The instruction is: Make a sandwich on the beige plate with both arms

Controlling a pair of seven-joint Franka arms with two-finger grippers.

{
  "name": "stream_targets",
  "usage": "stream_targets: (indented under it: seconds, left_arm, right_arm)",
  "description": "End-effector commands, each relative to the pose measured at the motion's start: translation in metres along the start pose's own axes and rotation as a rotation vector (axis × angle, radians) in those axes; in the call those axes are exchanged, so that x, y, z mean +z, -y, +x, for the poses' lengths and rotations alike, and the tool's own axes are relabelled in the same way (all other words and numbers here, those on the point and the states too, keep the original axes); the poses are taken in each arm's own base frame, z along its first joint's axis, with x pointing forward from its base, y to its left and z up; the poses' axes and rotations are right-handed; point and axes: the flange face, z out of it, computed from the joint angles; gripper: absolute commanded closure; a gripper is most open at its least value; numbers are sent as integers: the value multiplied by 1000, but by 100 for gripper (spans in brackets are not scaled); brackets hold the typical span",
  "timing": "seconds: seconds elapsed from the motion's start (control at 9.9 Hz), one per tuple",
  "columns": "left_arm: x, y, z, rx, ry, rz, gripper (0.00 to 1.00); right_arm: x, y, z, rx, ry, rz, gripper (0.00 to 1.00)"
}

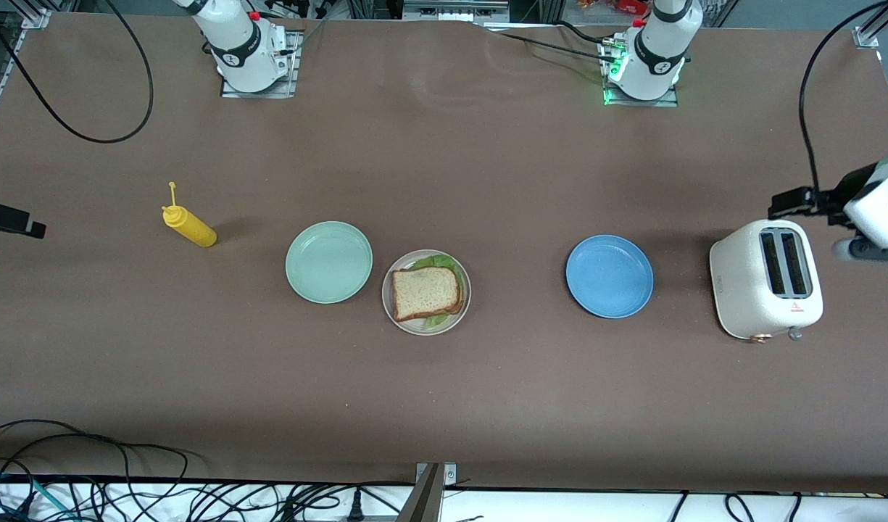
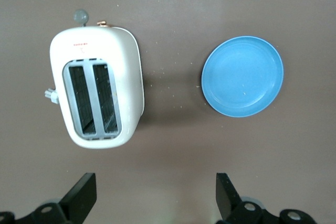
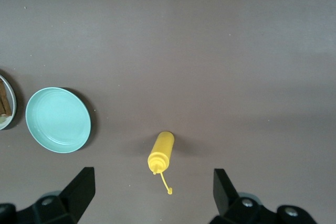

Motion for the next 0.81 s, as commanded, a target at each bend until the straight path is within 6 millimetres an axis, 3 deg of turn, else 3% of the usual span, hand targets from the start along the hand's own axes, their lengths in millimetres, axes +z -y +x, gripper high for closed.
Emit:
stream_targets:
  seconds: [0.0,0.1,0.2,0.4,0.71]
  left_arm:
    - [-23,2,-46,-35,-42,21,0]
    - [-33,5,-58,-56,-41,15,0]
    - [-36,-6,-63,-37,-28,16,0]
    - [-48,-10,-77,-33,-24,6,0]
    - [-46,-17,-69,-71,-20,-1,0]
  right_arm:
    - [-1,10,-49,-33,-43,-40,0]
    - [2,9,-56,-23,-45,-34,0]
    - [11,13,-62,22,-69,-33,0]
    - [47,20,-53,42,-25,-64,0]
    - [53,25,-46,14,-21,-64,0]
